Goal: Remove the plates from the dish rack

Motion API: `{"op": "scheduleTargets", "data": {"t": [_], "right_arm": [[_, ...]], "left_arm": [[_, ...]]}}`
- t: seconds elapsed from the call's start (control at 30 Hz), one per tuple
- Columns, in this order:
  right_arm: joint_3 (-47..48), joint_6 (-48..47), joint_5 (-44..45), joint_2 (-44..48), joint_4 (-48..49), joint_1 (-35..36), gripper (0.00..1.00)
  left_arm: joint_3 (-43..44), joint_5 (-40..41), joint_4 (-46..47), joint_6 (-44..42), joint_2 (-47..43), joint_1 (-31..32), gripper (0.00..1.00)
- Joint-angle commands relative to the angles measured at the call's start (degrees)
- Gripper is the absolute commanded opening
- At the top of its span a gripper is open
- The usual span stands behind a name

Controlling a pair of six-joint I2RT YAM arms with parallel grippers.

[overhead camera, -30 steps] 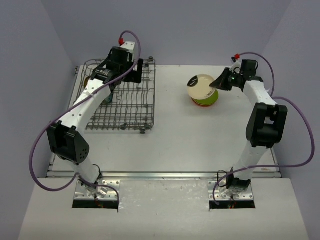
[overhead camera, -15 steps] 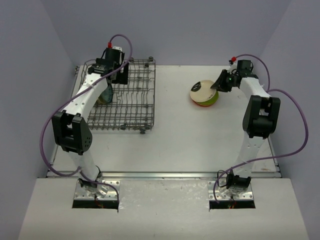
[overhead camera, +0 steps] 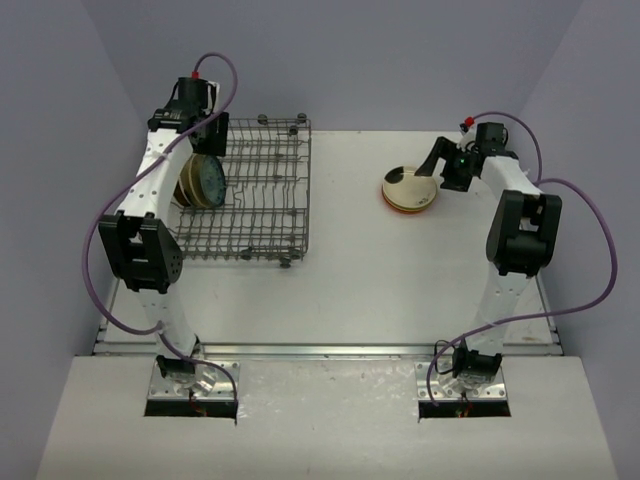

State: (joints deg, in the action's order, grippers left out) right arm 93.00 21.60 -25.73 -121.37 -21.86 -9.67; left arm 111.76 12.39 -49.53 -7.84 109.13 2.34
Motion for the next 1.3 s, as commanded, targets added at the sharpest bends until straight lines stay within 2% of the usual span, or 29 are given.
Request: {"op": "scheduleTargets", "data": {"t": [0.0, 0.13, 0.57, 0.93, 1.27], "right_arm": [[-1.62, 0.22, -1.80, 6.63, 0.94, -0.35, 0.99], [-3.88, 1.43, -4.15, 9.93, 1.29, -0.35, 0.99], [-8.31, 2.85, -7.99, 19.44, 2.60, -0.35, 0.99], [-9.24, 3.36, -9.14, 19.76, 2.87, -0.35, 0.99], [-9.98, 3.36, -9.46, 19.70, 2.98, -0.35, 0.99]], "left_arm": [[3.30, -3.08, -1.22, -1.39, 2.93, -1.82, 0.62], [4.17, -3.29, -0.74, -1.04, 5.09, -2.33, 0.55], [7.86, -0.62, -0.49, 1.75, 11.91, -2.34, 0.57], [8.04, 1.03, -0.50, 2.77, 15.19, -2.34, 0.57], [6.85, -1.81, -0.62, 5.77, 17.14, -2.34, 0.57]]}}
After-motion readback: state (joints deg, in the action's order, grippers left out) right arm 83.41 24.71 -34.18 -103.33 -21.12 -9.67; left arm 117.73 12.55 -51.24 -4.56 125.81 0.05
